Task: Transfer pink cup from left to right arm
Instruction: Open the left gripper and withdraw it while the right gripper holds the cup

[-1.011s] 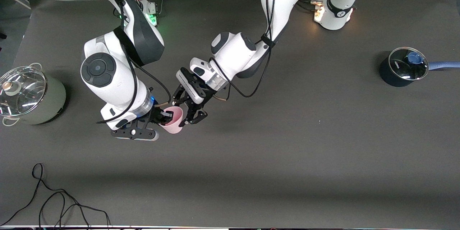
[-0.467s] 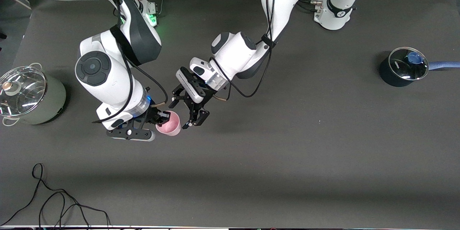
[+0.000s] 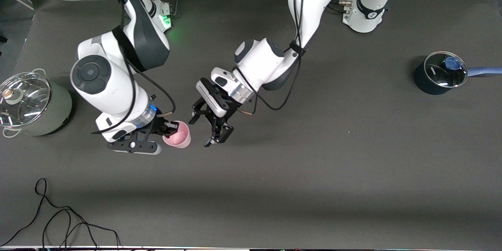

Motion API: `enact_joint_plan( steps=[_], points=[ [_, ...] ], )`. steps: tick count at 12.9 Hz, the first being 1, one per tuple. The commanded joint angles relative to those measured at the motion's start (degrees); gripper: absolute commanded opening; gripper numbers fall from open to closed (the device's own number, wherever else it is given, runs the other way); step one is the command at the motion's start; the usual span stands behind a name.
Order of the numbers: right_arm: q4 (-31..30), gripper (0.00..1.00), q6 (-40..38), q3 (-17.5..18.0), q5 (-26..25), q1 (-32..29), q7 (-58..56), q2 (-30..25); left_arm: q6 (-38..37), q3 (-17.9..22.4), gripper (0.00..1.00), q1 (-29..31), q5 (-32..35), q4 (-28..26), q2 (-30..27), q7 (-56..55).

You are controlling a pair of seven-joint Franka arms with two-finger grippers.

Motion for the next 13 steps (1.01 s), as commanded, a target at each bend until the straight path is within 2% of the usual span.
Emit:
enact_joint_plan(
  steps=[1, 4, 6, 8, 10, 13],
  points=[
    [-0.3, 0.00, -2.9, -3.4, 0.0, -0.1, -7.3, -2.2, -3.9, 0.0, 1.00, 3.9, 3.6, -0.9, -1.1, -0.6],
    [-0.4, 0.00, -5.7, -8.1, 0.2, -0.3, -17.0, -3.5, -13.5, -0.6, 1.00, 9.9, 6.0, -0.7, -3.2, 1.3],
    [-1.1, 0.00, -6.8, -11.7, 1.3, -0.3, -22.7, -4.5, -20.7, -3.3, 1.00, 15.3, 5.8, -0.3, -4.3, 5.7],
    [-2.7, 0.00, -7.2, -16.4, 4.2, -0.3, -28.8, -5.4, -28.9, -7.4, 1.00, 22.7, 5.9, -0.4, -6.7, 10.0],
    [-5.3, 0.00, -7.1, -20.3, 5.2, -0.3, -35.6, -6.7, -40.1, -11.8, 1.00, 32.3, 5.5, -0.5, -8.5, 17.2],
    [-9.0, 0.00, -6.7, -27.8, 7.3, -0.3, -46.6, -8.1, -56.4, -23.3, 1.00, 50.8, 5.3, -0.4, -9.2, 24.4]
  ],
)
